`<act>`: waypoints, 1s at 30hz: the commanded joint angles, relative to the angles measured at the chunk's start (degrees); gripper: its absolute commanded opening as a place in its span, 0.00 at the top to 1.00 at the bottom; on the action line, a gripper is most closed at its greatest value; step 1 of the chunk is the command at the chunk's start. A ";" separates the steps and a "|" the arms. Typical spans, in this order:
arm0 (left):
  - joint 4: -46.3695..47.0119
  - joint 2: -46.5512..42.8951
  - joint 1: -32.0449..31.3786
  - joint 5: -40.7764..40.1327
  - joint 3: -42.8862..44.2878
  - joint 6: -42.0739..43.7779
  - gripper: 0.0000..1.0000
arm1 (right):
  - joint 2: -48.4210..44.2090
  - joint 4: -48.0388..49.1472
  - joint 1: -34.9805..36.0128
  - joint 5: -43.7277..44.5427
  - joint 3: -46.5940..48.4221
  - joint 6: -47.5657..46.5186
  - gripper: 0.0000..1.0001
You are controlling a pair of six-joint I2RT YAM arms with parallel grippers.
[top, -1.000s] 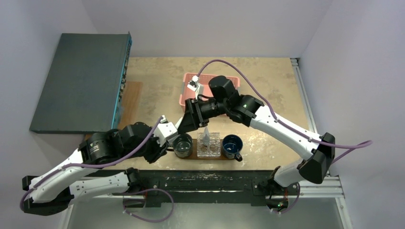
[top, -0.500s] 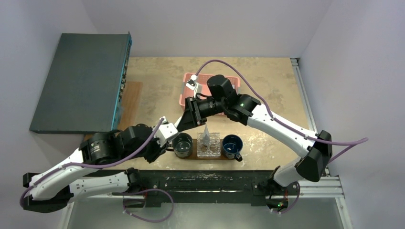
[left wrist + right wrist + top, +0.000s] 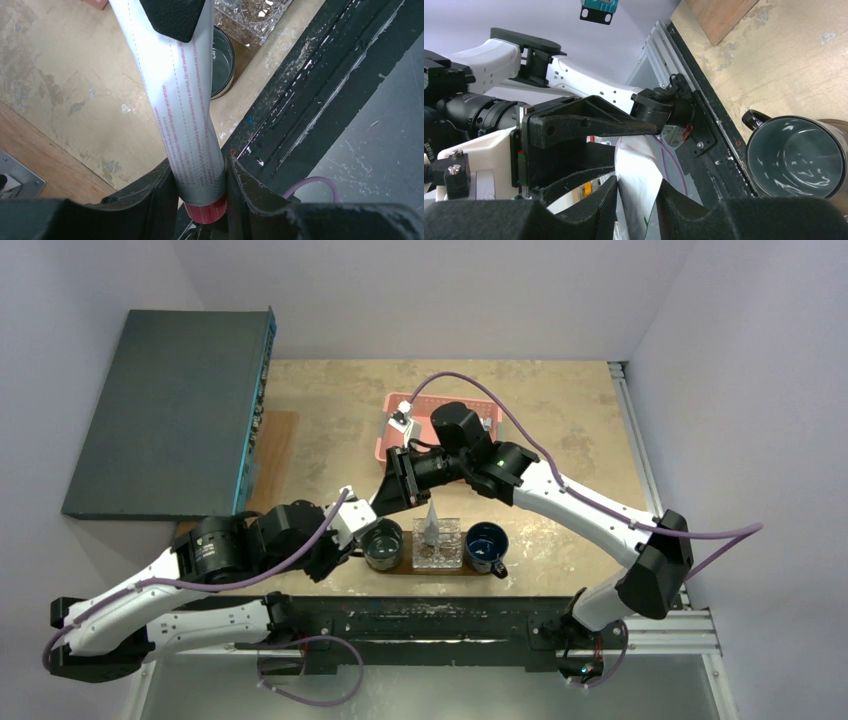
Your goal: Prepare toiletry sets of a toothbrush and toothpaste on the tray
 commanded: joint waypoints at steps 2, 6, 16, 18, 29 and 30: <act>2.68 0.27 -0.91 -0.94 1.51 1.15 1.00 | 0.18 4.50 -0.31 -1.80 -1.12 2.06 0.67; 2.55 0.12 -1.19 -1.69 1.48 1.31 1.00 | 0.11 4.53 -0.31 -2.35 -0.85 1.89 0.73; 2.98 0.40 -1.46 -1.90 1.16 1.12 0.87 | -0.81 4.14 -0.31 -2.53 -1.57 0.10 1.00; 3.49 -0.08 -1.46 -1.32 0.83 1.21 0.72 | -1.31 3.40 -0.30 -2.09 -1.30 -0.97 1.00; 6.54 0.59 -1.46 1.05 0.78 -0.25 0.39 | -5.83 -3.01 -0.32 3.46 1.25 -8.29 1.00; 7.24 0.47 -1.46 1.61 0.76 -0.54 0.38 | -6.51 -3.46 -0.32 3.96 1.37 -8.86 1.00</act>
